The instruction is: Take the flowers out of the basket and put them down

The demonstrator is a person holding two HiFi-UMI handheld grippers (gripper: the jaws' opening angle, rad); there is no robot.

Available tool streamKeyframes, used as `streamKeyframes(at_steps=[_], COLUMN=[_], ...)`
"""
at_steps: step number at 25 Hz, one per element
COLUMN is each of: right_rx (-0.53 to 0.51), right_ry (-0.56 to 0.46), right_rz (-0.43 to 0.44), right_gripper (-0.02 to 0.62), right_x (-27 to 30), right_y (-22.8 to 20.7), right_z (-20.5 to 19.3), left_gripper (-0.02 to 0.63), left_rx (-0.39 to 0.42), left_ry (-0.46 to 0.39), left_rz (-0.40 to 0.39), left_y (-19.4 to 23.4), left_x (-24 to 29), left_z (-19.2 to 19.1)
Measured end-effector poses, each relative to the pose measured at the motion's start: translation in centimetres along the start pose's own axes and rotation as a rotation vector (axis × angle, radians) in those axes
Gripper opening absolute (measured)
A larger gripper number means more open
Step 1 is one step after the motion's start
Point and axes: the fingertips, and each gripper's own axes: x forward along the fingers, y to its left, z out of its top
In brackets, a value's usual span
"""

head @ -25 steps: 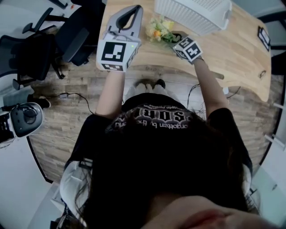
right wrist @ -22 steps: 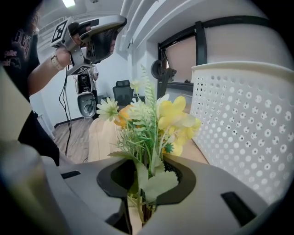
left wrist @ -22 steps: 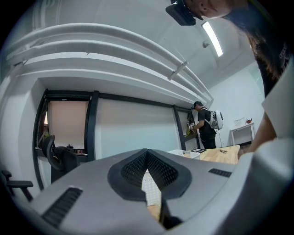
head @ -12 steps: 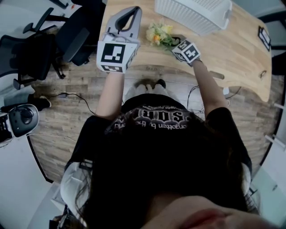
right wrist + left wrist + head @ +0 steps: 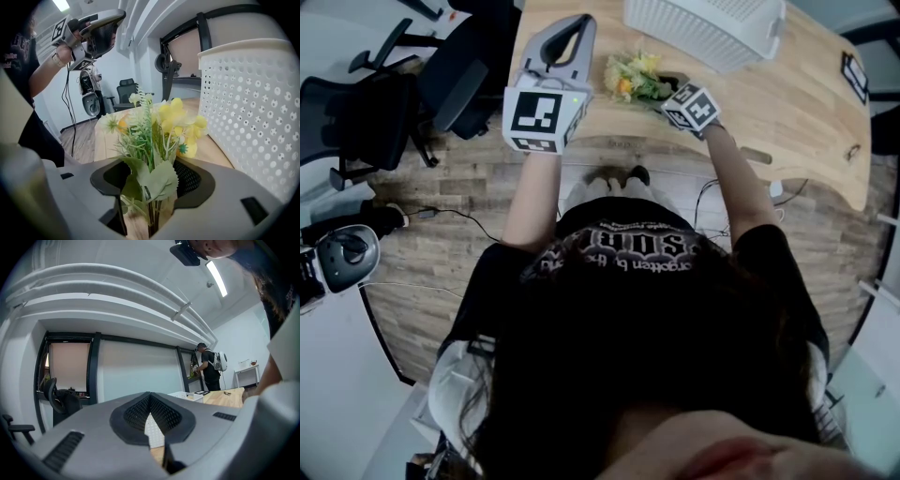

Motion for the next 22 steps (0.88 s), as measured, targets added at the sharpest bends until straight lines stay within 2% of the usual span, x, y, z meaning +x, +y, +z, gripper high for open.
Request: streamKeyframes(at_steps=[3,10,14,17,21,22], right_rx=[0.017,0.03,0.119,0.172,0.158,0.155], right_ry=[-0.015,-0.092,-0.193,-0.286,-0.383,-0.407], right_rz=[-0.016,-0.047,-0.122,-0.18,-0.266,-0.282], right_gripper=[0.299,0.325,0.319,0.276,0.13,0.112], right_x=[-0.8,-2.9,-5.6,-8.4,-12.2,-13.0], right_y=[-0.2,-0.3,-1.5,-2.0,-1.9,-1.8], right_z=[0.9,3.0,5.3,7.6,10.1,10.7], left_gripper=[0.002,0.002,0.002,0.002,0.002,0.002], left_rx=[-0.002,-0.007,-0.01,-0.007,-0.007,-0.007], left_ry=[-0.001,-0.008,-0.011,-0.019,-0.027,-0.029], left_rz=[-0.002,-0.021,-0.041,-0.06,-0.08,-0.085], left_y=[0.1,-0.5,-1.0,-1.7,-2.5,-2.6], left_x=[0.0,0.0,0.3,0.3,0.3,0.3], left_z=[0.1,0.0,0.0,0.3,0.5,0.6])
